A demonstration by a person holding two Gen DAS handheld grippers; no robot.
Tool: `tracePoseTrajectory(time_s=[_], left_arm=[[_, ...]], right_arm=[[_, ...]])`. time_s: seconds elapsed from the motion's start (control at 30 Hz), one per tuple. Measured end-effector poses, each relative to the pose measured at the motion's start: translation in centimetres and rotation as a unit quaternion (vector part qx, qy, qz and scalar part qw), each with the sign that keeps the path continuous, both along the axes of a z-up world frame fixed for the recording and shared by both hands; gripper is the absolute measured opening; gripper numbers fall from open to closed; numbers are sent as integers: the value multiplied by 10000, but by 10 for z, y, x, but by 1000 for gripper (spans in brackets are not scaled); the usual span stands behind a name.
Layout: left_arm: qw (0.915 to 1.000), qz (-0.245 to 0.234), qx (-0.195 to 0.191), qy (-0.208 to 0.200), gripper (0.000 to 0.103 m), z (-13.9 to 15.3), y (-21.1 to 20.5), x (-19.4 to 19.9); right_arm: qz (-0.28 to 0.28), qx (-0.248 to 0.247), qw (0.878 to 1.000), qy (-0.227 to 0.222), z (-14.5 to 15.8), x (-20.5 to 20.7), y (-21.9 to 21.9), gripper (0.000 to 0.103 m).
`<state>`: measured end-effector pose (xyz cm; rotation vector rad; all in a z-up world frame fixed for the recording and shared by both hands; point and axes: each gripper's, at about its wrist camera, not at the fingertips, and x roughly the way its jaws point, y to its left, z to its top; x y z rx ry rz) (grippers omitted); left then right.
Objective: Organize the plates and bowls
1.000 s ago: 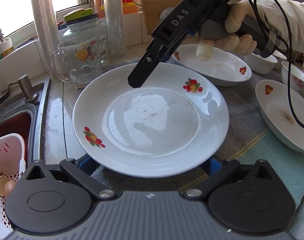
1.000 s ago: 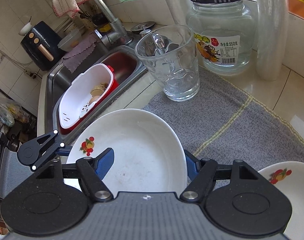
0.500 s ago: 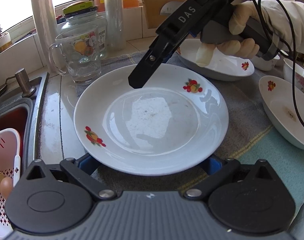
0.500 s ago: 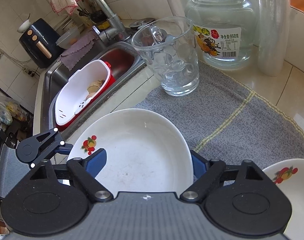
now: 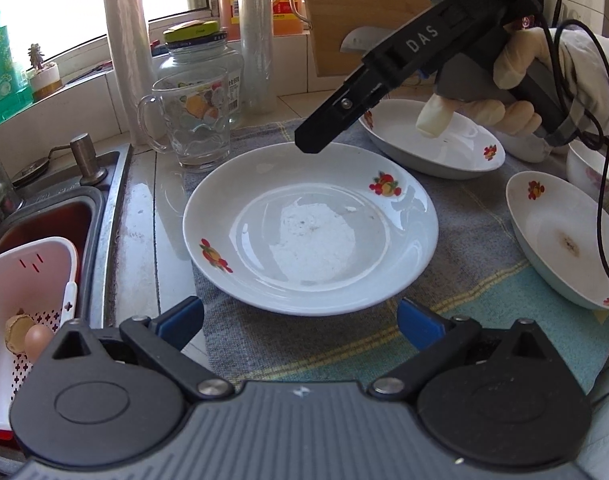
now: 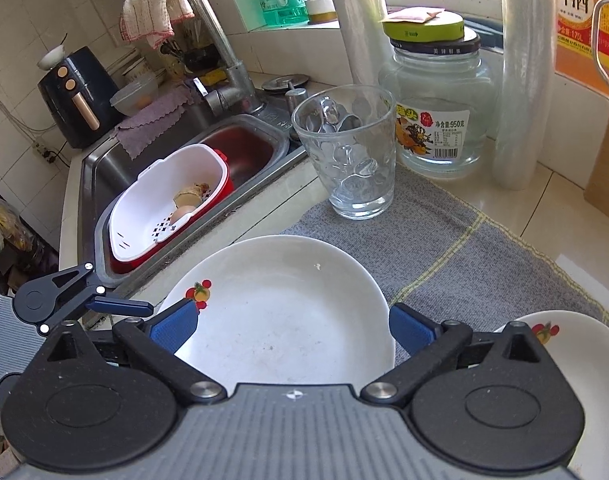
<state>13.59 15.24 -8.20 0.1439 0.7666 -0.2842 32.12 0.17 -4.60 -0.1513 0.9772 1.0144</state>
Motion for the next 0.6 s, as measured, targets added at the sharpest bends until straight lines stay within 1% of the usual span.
tracePoseTrajectory(time_s=[0.2, 0.3, 0.43, 0.53, 0.6], left_arm=[[9994, 247, 28, -234, 102, 14, -8, -22], [9987, 406, 72, -299, 102, 18, -11, -32], [9977, 595, 19, -329, 102, 23, -15, -45], [9964, 786, -45, -328, 102, 26, -18, -53], [9953, 877, -111, -398, 102, 29, -20, -59]], right_arm=[[-232, 60, 9990, -374, 11, -32, -12, 103], [-385, 68, 9981, -470, 14, -50, -19, 103], [-594, 28, 9964, -608, 15, -75, -31, 103], [-758, -71, 9939, -795, 17, -97, -39, 103], [-845, -107, 9919, -941, 19, -114, -44, 103]])
